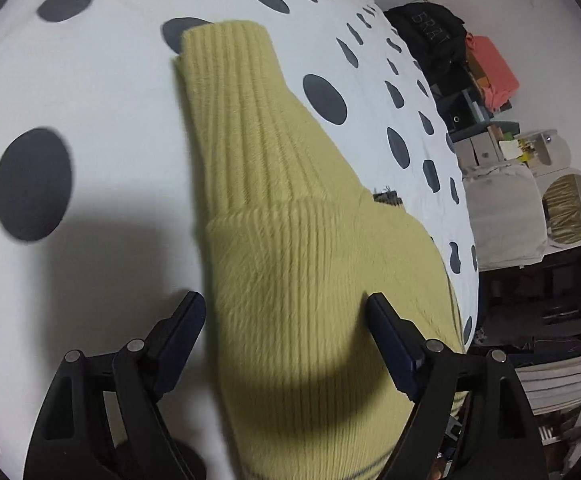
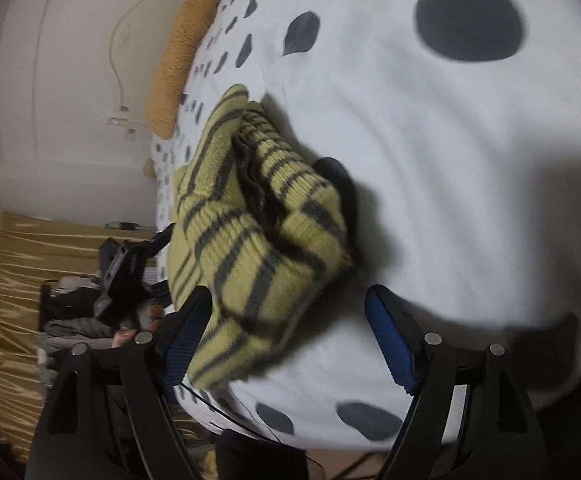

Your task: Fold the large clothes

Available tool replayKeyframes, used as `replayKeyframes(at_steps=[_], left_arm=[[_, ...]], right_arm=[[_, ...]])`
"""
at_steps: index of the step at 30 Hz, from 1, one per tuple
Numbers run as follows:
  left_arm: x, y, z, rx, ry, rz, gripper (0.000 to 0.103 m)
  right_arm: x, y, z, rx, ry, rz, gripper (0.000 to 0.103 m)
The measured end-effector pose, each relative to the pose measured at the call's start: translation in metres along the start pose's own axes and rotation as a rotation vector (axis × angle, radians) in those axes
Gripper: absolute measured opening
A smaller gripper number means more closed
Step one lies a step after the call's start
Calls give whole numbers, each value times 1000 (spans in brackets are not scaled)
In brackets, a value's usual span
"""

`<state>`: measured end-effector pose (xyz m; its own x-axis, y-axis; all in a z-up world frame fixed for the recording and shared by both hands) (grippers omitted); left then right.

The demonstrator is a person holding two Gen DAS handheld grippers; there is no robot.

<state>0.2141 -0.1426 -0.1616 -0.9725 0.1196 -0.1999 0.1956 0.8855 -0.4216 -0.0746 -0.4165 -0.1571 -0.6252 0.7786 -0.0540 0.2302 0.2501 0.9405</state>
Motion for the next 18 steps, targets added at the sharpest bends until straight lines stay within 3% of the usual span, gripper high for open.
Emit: replayKeyframes(at_steps=[3, 4, 5, 6, 9, 12, 15, 18], left_arm=[[-9, -17, 15, 0, 15, 51, 82], [-11, -21, 20, -23, 14, 65, 76], [-12, -23, 25, -75, 5, 78, 57], [-14, -23, 27, -101, 5, 77, 47], [-16, -24, 11, -124, -25, 68, 33], [-22, -30, -25, -156, -83, 85, 31], [-42, -30, -81, -214, -182, 126, 31], [-66, -16, -116, -313, -225, 194, 31]], right_arm=[[-8, 3, 23, -28, -3, -15, 80], [-11, 7, 30, -6, -8, -57, 72], [-13, 10, 35, 37, -7, -92, 68], [-13, 15, 37, 67, -4, -125, 63], [-10, 47, 40, 211, -15, -246, 55], [1, 88, 49, 288, -15, -321, 52], [11, 119, 68, 274, 11, -350, 52], [24, 144, 104, 243, 46, -382, 52]])
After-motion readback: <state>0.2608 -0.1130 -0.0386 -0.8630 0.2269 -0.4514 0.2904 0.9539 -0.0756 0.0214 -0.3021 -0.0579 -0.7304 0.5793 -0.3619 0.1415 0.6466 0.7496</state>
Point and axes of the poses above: each gripper's, at about its wrist camera, not at the fingertips, and z roughly the way its jaws point, y to its left, x to its underside, the point moved 4 cm from there along z, roughly the way its jaws point, and after that the axes turned 13 degrees about -x, right-handed, at the moved point
